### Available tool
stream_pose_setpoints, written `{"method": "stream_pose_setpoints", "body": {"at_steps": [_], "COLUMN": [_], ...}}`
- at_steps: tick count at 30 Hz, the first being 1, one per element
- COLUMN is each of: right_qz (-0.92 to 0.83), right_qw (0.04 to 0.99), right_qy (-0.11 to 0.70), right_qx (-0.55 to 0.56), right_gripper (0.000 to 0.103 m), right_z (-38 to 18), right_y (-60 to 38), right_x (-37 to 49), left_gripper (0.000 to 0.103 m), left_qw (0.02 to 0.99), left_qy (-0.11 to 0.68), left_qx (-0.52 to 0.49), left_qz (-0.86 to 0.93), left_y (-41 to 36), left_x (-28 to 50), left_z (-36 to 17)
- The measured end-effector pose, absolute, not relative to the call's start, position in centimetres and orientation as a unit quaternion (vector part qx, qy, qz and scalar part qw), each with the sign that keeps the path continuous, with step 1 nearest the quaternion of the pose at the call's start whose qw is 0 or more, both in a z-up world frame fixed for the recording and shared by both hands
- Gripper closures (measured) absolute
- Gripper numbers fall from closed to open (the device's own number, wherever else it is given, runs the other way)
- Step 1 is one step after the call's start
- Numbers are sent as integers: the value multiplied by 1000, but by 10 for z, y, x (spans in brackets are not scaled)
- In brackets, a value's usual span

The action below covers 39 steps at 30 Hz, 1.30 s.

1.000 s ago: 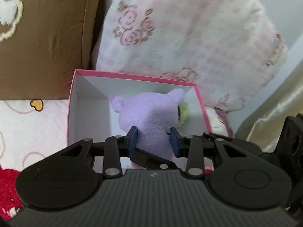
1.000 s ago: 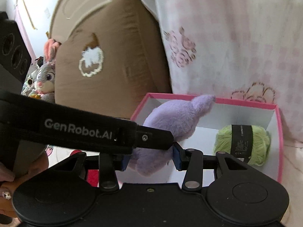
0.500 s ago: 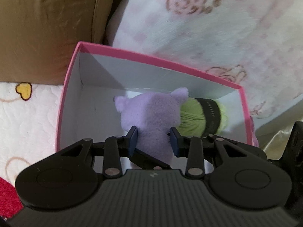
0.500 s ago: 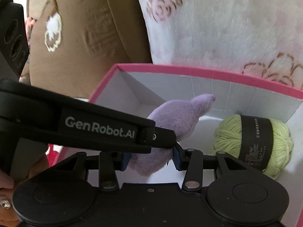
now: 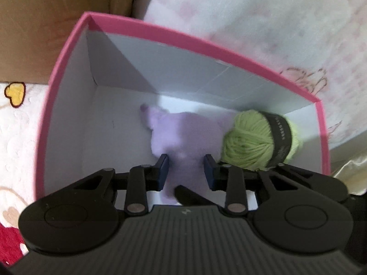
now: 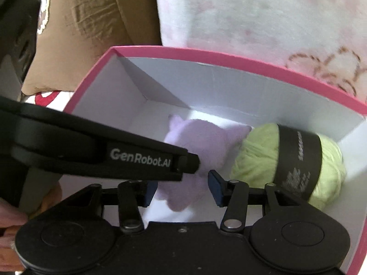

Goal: Organize objects
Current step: 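Carry the purple plush with the left tool into the pink box, then open the left tool beside the yarn and withdraw from the box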

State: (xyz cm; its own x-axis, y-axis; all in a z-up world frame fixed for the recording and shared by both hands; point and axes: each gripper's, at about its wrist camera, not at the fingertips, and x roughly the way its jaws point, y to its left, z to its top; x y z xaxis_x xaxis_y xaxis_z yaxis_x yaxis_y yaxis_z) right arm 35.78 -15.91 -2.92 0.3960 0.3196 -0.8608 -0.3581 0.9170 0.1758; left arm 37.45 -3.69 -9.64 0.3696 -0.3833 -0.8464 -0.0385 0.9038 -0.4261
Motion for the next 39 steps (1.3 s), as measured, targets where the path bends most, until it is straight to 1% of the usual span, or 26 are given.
{"method": "stream_pose_setpoints", "body": {"at_steps": [1, 2, 3, 4, 6, 10, 12, 14, 15, 16, 21, 27, 32, 34, 36, 38, 39], "right_qz": [201, 196, 193, 191, 180, 168, 171, 172, 174, 175, 174, 183, 190, 190, 189, 184, 185], "right_qw": [837, 840, 844, 847, 853, 859, 865, 874, 877, 879, 888, 899, 903, 904, 905, 907, 907], "right_qy": [508, 505, 499, 494, 490, 483, 471, 455, 448, 444, 425, 399, 384, 382, 377, 375, 375], "right_qx": [-24, -35, -38, -34, -29, -21, -9, -6, -6, -5, -2, -20, -28, -40, -50, -53, -53], "right_gripper": [73, 79, 81, 89, 89, 89, 85, 82, 78, 76, 65, 57, 53, 50, 44, 40, 39], "right_z": [-30, -31, -31, -31, -31, -28, -22, -14, -9, -4, 23, 64, 96, 107, 118, 127, 132], "right_y": [-160, -159, -160, -161, -163, -168, -173, -177, -178, -179, -180, -200, -199, -195, -193, -192, -192], "right_x": [355, 353, 351, 349, 347, 338, 326, 309, 300, 291, 252, 217, 197, 184, 169, 155, 149], "left_gripper": [74, 74, 74, 76, 78, 77, 77, 69, 62, 57, 51, 45, 42, 41, 39, 38, 33], "left_qw": [803, 804, 806, 806, 807, 805, 811, 817, 820, 822, 829, 844, 849, 849, 849, 851, 851], "left_qy": [556, 554, 551, 549, 545, 544, 538, 529, 525, 524, 518, 503, 494, 497, 499, 497, 497], "left_qx": [-185, -186, -189, -192, -197, -208, -203, -194, -189, -184, -161, -128, -108, -92, -71, -52, -45], "left_qz": [-108, -106, -107, -110, -113, -115, -114, -120, -125, -127, -139, -139, -153, -157, -160, -163, -164], "left_y": [-40, -42, -44, -45, -49, -52, -52, -51, -50, -49, -41, -19, -7, -6, -8, -10, -10], "left_x": [375, 375, 375, 375, 377, 375, 369, 362, 357, 353, 323, 286, 248, 232, 220, 204, 198], "left_z": [-99, -99, -99, -99, -98, -96, -89, -79, -72, -66, -31, 16, 53, 68, 78, 91, 96]}}
